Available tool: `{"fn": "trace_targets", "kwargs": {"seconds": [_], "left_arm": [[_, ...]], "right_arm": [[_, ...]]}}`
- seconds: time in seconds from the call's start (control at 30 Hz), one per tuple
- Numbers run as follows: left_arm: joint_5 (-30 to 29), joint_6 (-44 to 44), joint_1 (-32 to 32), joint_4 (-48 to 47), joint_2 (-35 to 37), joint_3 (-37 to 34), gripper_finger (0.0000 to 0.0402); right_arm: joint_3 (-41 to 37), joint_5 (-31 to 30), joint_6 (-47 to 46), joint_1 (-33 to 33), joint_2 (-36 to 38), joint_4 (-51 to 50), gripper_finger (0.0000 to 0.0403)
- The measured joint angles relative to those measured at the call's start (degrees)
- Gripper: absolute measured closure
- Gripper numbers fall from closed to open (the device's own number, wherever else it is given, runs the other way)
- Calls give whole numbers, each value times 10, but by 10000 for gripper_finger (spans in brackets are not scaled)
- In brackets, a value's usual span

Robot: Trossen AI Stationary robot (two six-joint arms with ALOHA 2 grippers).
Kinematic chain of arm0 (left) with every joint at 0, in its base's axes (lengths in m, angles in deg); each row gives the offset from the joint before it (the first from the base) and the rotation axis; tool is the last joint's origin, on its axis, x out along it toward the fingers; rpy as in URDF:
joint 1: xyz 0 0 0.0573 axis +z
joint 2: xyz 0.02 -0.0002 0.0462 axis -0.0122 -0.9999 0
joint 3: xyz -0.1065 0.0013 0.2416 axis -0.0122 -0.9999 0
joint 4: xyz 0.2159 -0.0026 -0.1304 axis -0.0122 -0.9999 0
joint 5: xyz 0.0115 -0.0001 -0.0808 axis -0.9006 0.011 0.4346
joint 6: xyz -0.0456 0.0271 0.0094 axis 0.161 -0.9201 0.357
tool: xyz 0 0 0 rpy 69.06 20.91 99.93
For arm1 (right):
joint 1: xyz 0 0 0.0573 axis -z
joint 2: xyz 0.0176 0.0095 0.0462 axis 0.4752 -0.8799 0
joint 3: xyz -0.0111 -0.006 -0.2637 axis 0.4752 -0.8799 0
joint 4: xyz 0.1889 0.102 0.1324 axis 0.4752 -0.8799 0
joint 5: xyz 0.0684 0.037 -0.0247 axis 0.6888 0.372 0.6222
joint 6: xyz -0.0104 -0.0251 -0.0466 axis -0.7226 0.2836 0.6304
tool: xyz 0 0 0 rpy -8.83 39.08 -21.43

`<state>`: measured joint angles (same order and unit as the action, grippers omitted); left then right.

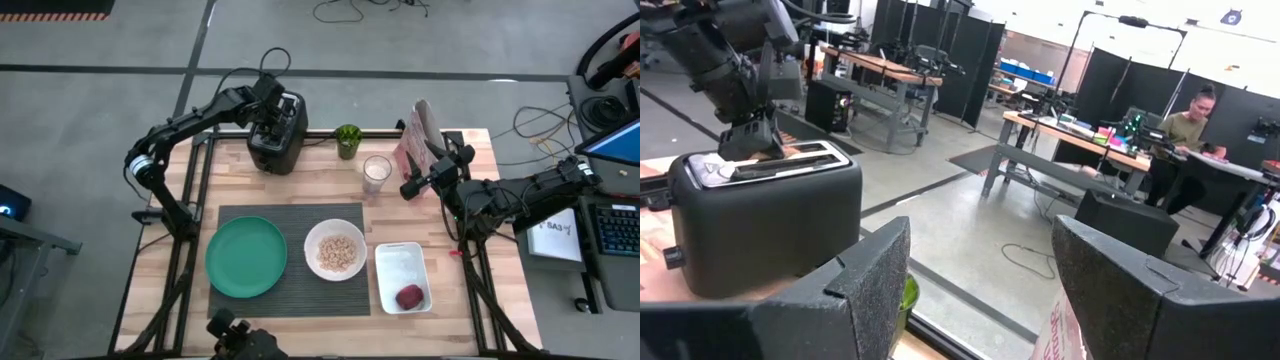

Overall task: Arrange a breakfast setting
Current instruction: Put the bagel on the green plate

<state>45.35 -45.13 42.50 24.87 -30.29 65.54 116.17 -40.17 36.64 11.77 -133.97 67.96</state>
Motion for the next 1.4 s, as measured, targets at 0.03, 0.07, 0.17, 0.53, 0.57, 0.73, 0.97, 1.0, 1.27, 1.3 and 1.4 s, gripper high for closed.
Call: {"fn": "trace_targets", "kwargs": {"seconds": [0.03, 0.07, 0.17, 0.53, 0.57, 0.73, 0.97, 1.0, 1.27, 1.3, 1.4], "left_arm": [[0, -1, 0, 0, -1, 0, 322], [-1, -5, 0, 1, -3, 0, 323], [-4, -13, 0, 3, -12, 0, 334], [-2, -15, 0, 11, -24, 7, 394], [-2, -15, 0, 10, -24, 9, 395], [0, -29, -1, 3, -20, 34, 397], [-5, -49, -1, -25, -14, 88, 399], [-6, -51, -1, -31, -14, 96, 399], [-8, -73, -14, -118, -10, 165, 400], [-8, -75, -18, -135, -9, 173, 400], [-8, -76, -34, -185, 0, 188, 400]], "right_arm": [[0, 0, 0, 0, 0, 0, 168], [0, 0, 0, 0, 0, 0, 168], [0, 0, 0, 0, 0, 0, 168], [0, 0, 3, 0, 0, 0, 168], [0, 0, 3, 0, 0, 0, 168], [0, 0, 3, 0, 0, 0, 168], [0, 0, 3, 0, 0, 0, 168], [0, 0, 3, 0, 0, 0, 168], [0, 0, 3, 0, 0, 0, 168], [0, 0, 5, 0, 0, -1, 168], [0, 0, 10, 0, 0, -1, 168]]}}
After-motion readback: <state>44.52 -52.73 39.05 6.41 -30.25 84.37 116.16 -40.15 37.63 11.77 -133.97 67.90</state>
